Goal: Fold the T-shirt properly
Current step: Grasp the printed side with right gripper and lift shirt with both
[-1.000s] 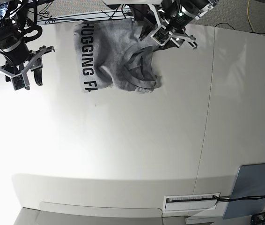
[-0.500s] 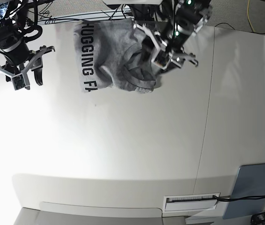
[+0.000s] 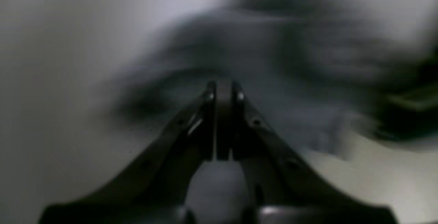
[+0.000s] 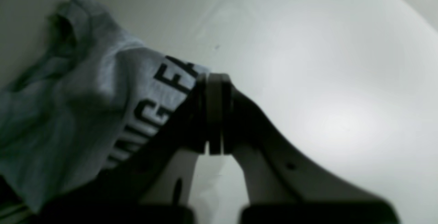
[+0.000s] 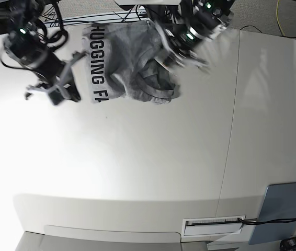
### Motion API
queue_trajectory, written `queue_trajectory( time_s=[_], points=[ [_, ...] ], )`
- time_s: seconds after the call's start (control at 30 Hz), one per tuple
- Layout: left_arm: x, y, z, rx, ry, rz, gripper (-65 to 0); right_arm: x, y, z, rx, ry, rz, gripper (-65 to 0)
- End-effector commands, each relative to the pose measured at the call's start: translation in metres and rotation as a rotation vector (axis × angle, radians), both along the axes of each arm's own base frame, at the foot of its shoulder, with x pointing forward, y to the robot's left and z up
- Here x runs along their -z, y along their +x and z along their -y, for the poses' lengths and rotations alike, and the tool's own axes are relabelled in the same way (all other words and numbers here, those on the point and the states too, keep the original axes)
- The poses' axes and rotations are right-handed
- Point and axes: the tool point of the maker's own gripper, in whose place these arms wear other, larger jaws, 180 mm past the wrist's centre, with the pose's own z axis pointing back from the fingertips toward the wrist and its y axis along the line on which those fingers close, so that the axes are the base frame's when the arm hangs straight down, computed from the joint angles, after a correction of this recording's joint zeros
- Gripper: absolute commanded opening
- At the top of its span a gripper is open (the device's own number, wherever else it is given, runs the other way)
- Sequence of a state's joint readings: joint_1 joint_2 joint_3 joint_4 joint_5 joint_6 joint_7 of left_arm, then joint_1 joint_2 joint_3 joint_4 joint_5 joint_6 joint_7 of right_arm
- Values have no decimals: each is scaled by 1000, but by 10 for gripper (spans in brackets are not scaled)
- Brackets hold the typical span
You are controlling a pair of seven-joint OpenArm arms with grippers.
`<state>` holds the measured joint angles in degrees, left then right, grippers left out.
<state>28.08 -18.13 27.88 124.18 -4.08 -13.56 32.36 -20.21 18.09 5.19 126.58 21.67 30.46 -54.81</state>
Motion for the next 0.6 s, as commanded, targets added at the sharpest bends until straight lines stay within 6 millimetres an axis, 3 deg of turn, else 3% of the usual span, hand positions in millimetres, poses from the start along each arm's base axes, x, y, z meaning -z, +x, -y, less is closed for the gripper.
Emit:
queue_trajectory(
  time_s=[0.0,0.1,0.23,0.37,0.57],
  points=[
    [-11,-8,10,32,-51,9,-650,0,7,-6,-21,3,16,-650],
    [-11,-28,24,93,-70,-28,-650,29,15,-18,-44,-11,-47,-650],
    [1,-36,26,111,-52,-63,-650,59,24,-26,-68,-24,-119,-650],
    [38,-30,14,59,49,-97,-650,78,36,-23,-60,-42,-160,-650],
    [77,-9,-1,28,159,-111,-650,82,64,-2,11,-89,-145,-650]
  ],
)
